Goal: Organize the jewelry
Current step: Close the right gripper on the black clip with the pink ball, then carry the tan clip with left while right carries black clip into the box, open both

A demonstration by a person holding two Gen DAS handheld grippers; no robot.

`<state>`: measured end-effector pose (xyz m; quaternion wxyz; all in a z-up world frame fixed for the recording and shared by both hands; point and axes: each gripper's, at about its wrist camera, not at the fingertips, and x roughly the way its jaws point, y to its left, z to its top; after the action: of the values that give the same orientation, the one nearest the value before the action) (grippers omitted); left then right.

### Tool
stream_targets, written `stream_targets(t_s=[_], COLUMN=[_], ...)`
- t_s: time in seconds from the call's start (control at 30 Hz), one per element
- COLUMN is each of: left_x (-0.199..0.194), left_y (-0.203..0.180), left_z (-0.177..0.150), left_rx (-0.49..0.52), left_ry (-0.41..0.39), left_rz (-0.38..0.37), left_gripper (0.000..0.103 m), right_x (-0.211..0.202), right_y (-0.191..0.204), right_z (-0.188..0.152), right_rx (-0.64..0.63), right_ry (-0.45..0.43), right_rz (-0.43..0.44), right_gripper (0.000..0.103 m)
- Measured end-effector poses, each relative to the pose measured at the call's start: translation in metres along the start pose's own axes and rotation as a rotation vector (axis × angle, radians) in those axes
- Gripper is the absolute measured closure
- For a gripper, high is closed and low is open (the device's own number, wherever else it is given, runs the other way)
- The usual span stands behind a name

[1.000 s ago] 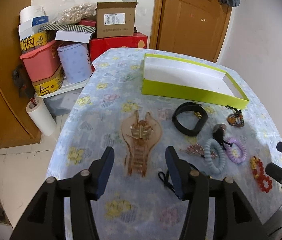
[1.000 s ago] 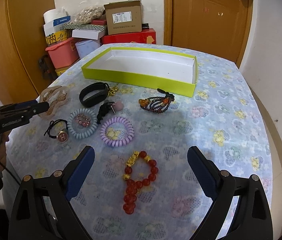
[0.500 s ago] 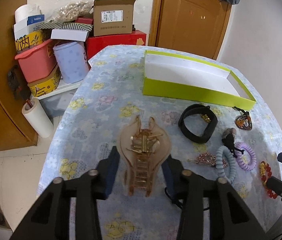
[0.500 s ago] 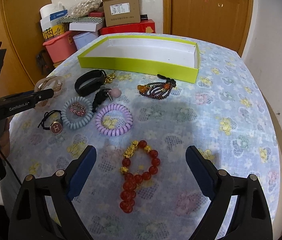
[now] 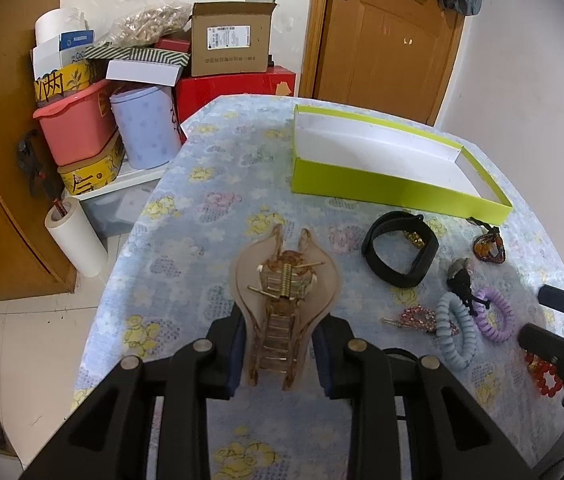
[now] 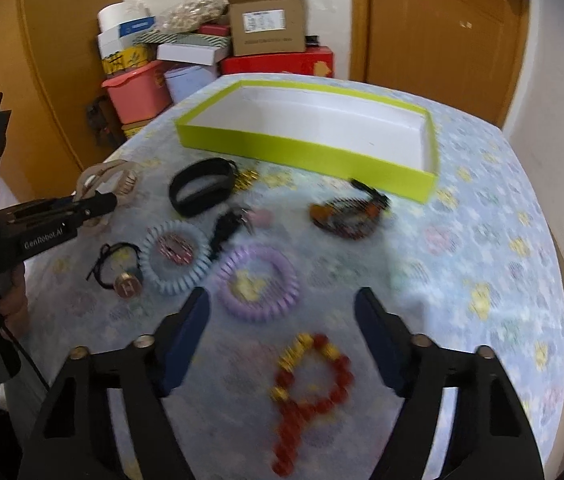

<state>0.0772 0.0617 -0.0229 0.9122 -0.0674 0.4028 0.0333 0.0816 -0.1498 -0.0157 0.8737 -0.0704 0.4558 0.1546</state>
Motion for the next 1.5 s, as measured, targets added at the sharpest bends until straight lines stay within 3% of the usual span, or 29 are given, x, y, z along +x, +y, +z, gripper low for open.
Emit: stream_targets(t_s=[0.13,0.37,0.53,0.8,1.13,1.5], left_x=[-0.002,-0.003,0.001,-0.001,-0.029,-0.036], left_y=[0.002,0.007,0.009,0.006,-0.003,-0.027], left_z=[0.000,0.001,0.002,0.003,0.012,0.046], left_rx=[-0.002,-0.011,-0.013,-0.003,0.015,0.068], left_ry=[-0.005,-0.011,-0.009,-0.012,-0.055,-0.088], left_rz=[-0.006,-0.020,-0.027,-0.032,-0.055,-0.102], left_gripper=[0.073,0.073,0.073,0.073,0.073,0.073], right_x=[0.013,0.036,0.045,0.044,0.008,-0.014], right_y=[0.009,0.021,0.026,0.027,0.018,-0.012], right_z=[0.013,0.027,0.031,0.030,0.036,0.057], right_rx=[-0.029,-0.067,-0.093,-0.118,-0.095,-0.058], right_ry=[0.006,0.033,0.045,0.041,-0.034,-0.098], right_rz=[0.038,0.085,0.083,0.075,0.075,0.038], right_gripper=[0.051,0.069,0.094,0.094,0.095,0.094])
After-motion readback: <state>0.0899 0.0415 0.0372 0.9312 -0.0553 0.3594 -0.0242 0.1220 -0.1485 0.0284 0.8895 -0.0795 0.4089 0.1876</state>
